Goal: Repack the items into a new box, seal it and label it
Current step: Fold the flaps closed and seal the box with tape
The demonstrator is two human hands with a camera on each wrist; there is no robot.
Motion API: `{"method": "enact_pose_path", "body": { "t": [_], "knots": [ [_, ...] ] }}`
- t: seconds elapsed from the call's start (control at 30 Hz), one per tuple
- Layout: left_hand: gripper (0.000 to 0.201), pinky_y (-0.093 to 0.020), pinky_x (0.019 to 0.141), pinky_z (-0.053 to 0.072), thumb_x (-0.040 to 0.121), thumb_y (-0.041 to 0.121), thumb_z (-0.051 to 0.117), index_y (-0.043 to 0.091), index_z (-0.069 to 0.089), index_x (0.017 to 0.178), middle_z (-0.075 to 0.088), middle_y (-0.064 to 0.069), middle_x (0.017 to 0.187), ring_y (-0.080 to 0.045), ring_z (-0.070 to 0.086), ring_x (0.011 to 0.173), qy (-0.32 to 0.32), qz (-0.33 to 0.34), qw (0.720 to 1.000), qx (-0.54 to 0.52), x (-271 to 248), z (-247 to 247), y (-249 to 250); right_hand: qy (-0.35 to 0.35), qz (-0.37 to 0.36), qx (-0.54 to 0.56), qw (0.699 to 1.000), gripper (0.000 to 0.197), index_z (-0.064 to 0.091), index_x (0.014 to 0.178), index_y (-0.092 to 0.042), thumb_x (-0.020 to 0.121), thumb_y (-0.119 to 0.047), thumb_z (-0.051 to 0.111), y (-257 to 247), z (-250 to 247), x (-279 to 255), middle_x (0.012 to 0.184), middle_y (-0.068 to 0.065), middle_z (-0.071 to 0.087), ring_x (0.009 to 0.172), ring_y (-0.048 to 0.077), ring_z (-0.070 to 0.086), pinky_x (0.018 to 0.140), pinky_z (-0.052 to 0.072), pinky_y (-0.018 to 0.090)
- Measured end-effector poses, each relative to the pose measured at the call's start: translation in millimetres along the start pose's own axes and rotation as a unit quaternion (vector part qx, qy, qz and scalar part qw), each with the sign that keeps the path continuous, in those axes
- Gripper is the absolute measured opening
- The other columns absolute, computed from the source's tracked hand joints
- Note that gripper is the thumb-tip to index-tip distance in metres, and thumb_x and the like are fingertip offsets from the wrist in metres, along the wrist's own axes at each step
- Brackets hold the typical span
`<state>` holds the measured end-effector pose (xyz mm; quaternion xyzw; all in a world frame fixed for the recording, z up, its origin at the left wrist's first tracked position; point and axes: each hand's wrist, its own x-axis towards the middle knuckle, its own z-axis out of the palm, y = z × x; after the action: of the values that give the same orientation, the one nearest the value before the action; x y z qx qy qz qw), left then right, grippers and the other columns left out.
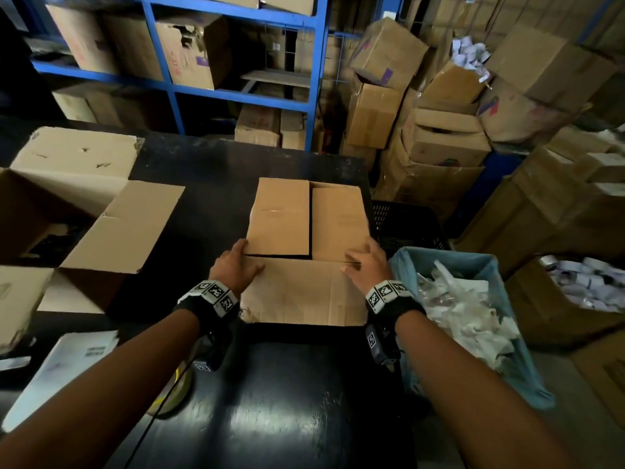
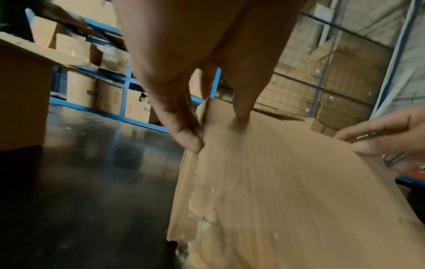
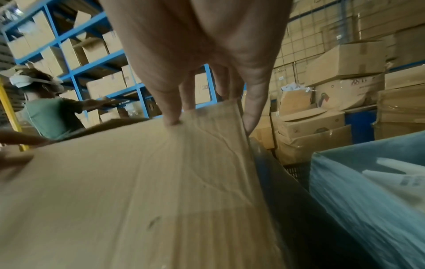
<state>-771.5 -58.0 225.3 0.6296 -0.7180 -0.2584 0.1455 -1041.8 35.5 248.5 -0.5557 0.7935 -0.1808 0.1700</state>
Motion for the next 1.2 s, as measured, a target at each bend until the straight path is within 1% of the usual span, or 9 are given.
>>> {"method": "enact_pose_path", "body": {
  "t": [0.17, 0.33, 0.43, 0.57, 0.67, 0.83, 0.93, 1.07, 1.2],
  "knots": [
    [0.062, -0.042, 0.092, 0.049, 0.074, 0.041, 0.073, 0.023, 0.047, 0.128, 0.054, -0.009, 0.119, -0.029, 0.057, 0.104, 0.019, 0.016, 1.000, -0.003, -12.3, -19.6, 0.7, 0.002, -0.052, 0.008, 0.999, 0.042, 0.071, 0.115, -0.016, 0.074, -0.021, 0.080, -1.5, -18.3, -5.9, 0.148, 0.004, 0.041, 0.133, 0.022, 0.040, 0.105, 0.027, 0.021],
    [0.014, -0.029, 0.078, 0.053, 0.088, 0.034, 0.061, 0.023, 0.065, 0.096, 0.065, 0.001, 0.093, -0.012, 0.062, 0.085, -0.012, 0.052, 0.989, -0.139, -19.1, -55.0, 11.9, -0.033, -0.093, 0.074, 0.992, 0.018, 0.077, 0.097, -0.018, 0.082, -0.026, 0.073, -4.6, -45.1, -10.7, 0.100, -0.003, 0.073, 0.098, 0.010, 0.064, 0.094, 0.046, 0.023],
    [0.033, -0.024, 0.073, 0.048, 0.098, 0.034, 0.044, 0.012, 0.067, 0.094, 0.068, -0.007, 0.089, -0.019, 0.062, 0.085, -0.054, 0.066, 0.957, -0.279, -18.8, -66.4, 11.0, -0.046, -0.057, 0.123, 0.990, 0.017, 0.077, 0.094, -0.017, 0.087, -0.030, 0.067, 1.2, -55.3, -7.4, 0.094, -0.003, 0.073, 0.093, 0.010, 0.064, 0.090, 0.046, 0.026],
    [0.048, -0.038, 0.081, 0.046, 0.102, 0.040, 0.022, 0.017, 0.064, 0.099, 0.065, -0.014, 0.097, -0.027, 0.063, 0.086, -0.057, 0.026, 0.890, -0.452, -13.8, -67.3, 8.9, -0.037, 0.080, 0.418, 0.904, 0.042, 0.069, 0.092, -0.012, 0.096, -0.048, 0.046, -2.7, -68.9, -3.2, 0.091, 0.005, 0.069, 0.092, 0.023, 0.065, 0.082, 0.056, 0.044],
    [0.048, -0.032, 0.069, 0.045, 0.101, 0.043, 0.016, 0.020, 0.058, 0.106, 0.062, -0.012, 0.097, -0.020, 0.059, 0.075, -0.032, 0.010, 0.853, -0.520, -1.0, -65.3, 17.3, 0.007, 0.120, 0.475, 0.872, 0.055, 0.059, 0.116, -0.014, 0.095, -0.058, 0.034, -7.8, -67.1, 6.9, 0.109, 0.008, 0.063, 0.102, 0.026, 0.060, 0.078, 0.056, 0.047],
    [0.051, -0.040, 0.097, 0.046, 0.093, 0.040, 0.050, 0.026, 0.038, 0.141, 0.057, -0.008, 0.129, -0.027, 0.058, 0.112, 0.055, 0.061, 0.987, -0.136, 37.3, -41.9, 18.0, 0.116, 0.064, 0.248, 0.960, 0.043, 0.049, 0.137, -0.028, 0.094, -0.028, 0.052, -4.0, -38.1, 25.6, 0.118, 0.005, 0.065, 0.105, 0.025, 0.063, 0.082, 0.055, 0.034],
    [0.068, -0.043, 0.108, 0.035, 0.089, 0.037, 0.054, 0.019, 0.025, 0.148, 0.048, -0.015, 0.138, -0.033, 0.045, 0.126, 0.024, 0.078, 0.997, 0.007, 58.7, -27.3, 16.6, 0.064, 0.091, 0.151, 0.982, 0.063, 0.031, 0.149, -0.025, 0.090, -0.023, 0.054, -3.5, -26.0, 36.2, 0.129, 0.008, 0.059, 0.118, 0.028, 0.056, 0.089, 0.040, 0.025],
    [0.079, -0.041, 0.109, 0.035, 0.090, 0.045, 0.051, 0.022, 0.008, 0.152, 0.040, -0.017, 0.145, -0.037, 0.043, 0.129, -0.063, -0.004, 0.998, 0.001, 69.1, -9.7, 17.0, -0.015, 0.105, 0.067, 0.992, 0.077, 0.017, 0.153, -0.020, 0.089, -0.034, 0.057, 0.0, -14.1, 50.7, 0.155, 0.008, 0.031, 0.138, 0.032, 0.036, 0.112, 0.032, 0.035],
    [0.082, -0.040, 0.104, 0.040, 0.091, 0.048, 0.050, 0.025, 0.001, 0.151, 0.045, -0.018, 0.142, -0.038, 0.049, 0.124, -0.076, -0.026, 0.997, 0.007, 55.4, -2.6, 23.1, -0.033, 0.118, 0.096, 0.988, 0.054, 0.044, 0.139, -0.017, 0.090, -0.033, 0.059, 5.5, -14.8, 49.8, 0.130, 0.009, 0.058, 0.120, 0.029, 0.054, 0.091, 0.039, 0.027]
  ]
}}
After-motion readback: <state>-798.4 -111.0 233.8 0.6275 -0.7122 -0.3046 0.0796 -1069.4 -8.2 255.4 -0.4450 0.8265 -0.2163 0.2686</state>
